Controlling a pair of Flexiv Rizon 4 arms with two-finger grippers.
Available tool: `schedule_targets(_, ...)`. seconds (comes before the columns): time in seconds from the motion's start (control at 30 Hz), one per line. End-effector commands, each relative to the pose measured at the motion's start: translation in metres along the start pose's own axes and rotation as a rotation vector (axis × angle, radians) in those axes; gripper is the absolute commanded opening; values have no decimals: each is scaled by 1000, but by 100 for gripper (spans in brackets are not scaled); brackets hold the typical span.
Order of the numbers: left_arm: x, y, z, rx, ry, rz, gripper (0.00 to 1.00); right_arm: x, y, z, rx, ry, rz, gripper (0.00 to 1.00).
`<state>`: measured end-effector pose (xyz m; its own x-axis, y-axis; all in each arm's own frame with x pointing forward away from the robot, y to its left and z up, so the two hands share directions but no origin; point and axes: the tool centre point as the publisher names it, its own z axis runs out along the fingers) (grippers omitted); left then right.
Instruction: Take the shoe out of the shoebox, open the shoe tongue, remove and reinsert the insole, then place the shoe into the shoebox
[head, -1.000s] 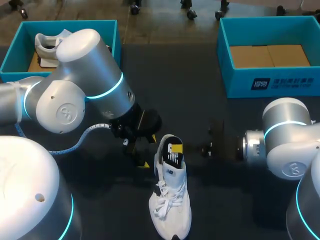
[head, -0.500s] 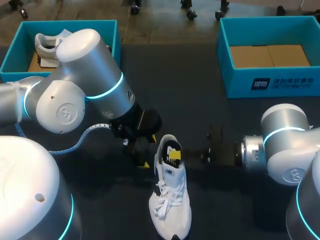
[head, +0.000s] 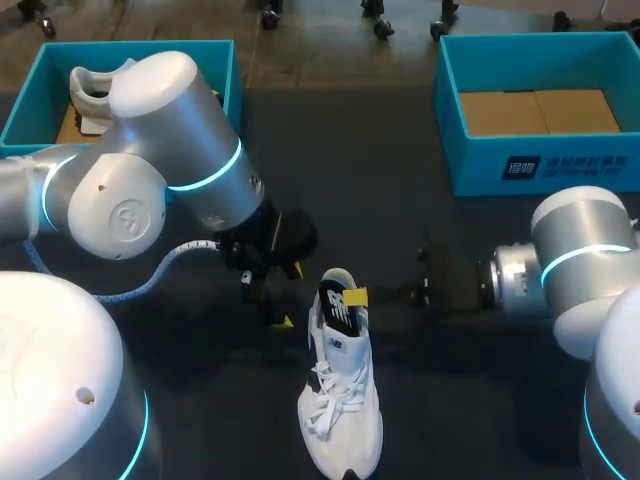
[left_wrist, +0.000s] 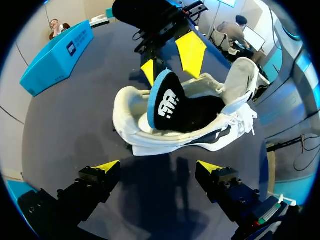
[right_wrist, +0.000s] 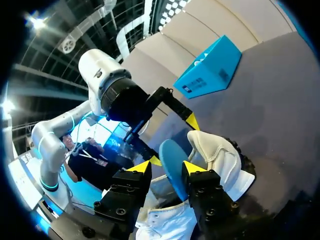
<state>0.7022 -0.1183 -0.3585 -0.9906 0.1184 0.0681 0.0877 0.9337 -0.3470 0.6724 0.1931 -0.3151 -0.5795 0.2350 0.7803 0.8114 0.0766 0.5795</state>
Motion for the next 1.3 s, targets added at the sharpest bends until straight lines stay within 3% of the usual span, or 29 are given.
schedule_targets(0.03, -1, 5, -15, -1, -6, -7, 100, -3, 11, -20, 107, 58, 26, 39)
schedule_targets(0.17, -3, 10, -25, -6, -9, -12, 100, -7, 19, -27, 195, 94, 53, 41)
schedule_targets(0.47, -8, 26, -43, -11, -28, -88, 100, -23, 29, -53, 308, 179, 107, 43)
schedule_targets(0.67, -17, 35, -56, -31, -18, -81, 100, -32, 38, -74, 380, 168, 163, 45)
schedule_targets(0.97, -35, 42, -73, -27, 38, 15, 100, -45, 52, -90, 467, 13, 264, 42)
schedule_targets(1.07, -44, 47, -81, -22, 49, 59, 100, -47, 57, -92, 514, -110, 310, 41)
schedule_targets(1.17, -54, 53, -88, -31, 44, 61, 100, -48, 61, -92, 528, -262, 344, 27)
schedule_targets(1.3, -67, 61, -98, -27, 63, 94, 100, -49, 61, -90, 565, -383, 355, 20)
